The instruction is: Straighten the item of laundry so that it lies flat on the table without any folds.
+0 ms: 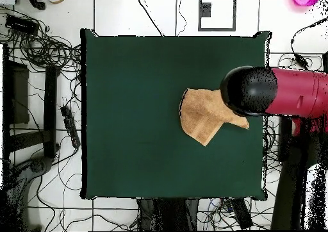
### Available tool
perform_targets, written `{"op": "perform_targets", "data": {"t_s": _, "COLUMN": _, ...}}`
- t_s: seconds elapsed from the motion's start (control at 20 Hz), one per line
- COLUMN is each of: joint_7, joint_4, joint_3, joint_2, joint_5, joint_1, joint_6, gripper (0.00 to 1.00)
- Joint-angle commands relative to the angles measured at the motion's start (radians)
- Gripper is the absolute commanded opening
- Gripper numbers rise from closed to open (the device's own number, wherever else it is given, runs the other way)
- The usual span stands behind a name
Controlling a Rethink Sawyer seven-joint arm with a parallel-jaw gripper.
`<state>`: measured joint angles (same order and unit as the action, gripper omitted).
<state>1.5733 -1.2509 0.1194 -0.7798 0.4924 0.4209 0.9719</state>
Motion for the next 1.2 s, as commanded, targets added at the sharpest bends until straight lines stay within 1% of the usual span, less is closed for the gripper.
{"op": "perform_targets", "data": {"t_s": 0.05, "joint_7": -0.093, "joint_4": -0.131, "joint_3": 0.176, "joint_2": 0.083, "joint_5": -0.095, "joint_1": -0.002, "joint_6": -0.068, "gripper": 0.0}}
{"op": "perform_targets", "data": {"t_s": 0.25, "joint_7": -0.11, "joint_4": -0.177, "joint_3": 0.206, "joint_2": 0.082, "joint_5": -0.143, "joint_1": 0.023, "joint_6": -0.071, "gripper": 0.0}}
{"op": "perform_targets", "data": {"t_s": 0.5, "joint_7": -0.135, "joint_4": -0.23, "joint_3": 0.245, "joint_2": 0.086, "joint_5": -0.211, "joint_1": 0.055, "joint_6": -0.026, "gripper": 0.0}}
{"op": "perform_targets", "data": {"t_s": 0.7, "joint_7": -0.132, "joint_4": -0.266, "joint_3": 0.268, "joint_2": 0.082, "joint_5": -0.238, "joint_1": 0.068, "joint_6": -0.03, "gripper": 0.0}}
{"op": "perform_targets", "data": {"t_s": 0.95, "joint_7": -0.138, "joint_4": -0.303, "joint_3": 0.301, "joint_2": 0.104, "joint_5": -0.237, "joint_1": 0.092, "joint_6": -0.095, "gripper": 0.0}}
{"op": "perform_targets", "data": {"t_s": 1.0, "joint_7": -0.136, "joint_4": -0.313, "joint_3": 0.308, "joint_2": 0.113, "joint_5": -0.231, "joint_1": 0.098, "joint_6": -0.126, "gripper": 0.0}}
{"op": "perform_targets", "data": {"t_s": 1.2, "joint_7": -0.126, "joint_4": -0.311, "joint_3": 0.302, "joint_2": 0.141, "joint_5": -0.184, "joint_1": 0.094, "joint_6": -0.161, "gripper": 0.0}}
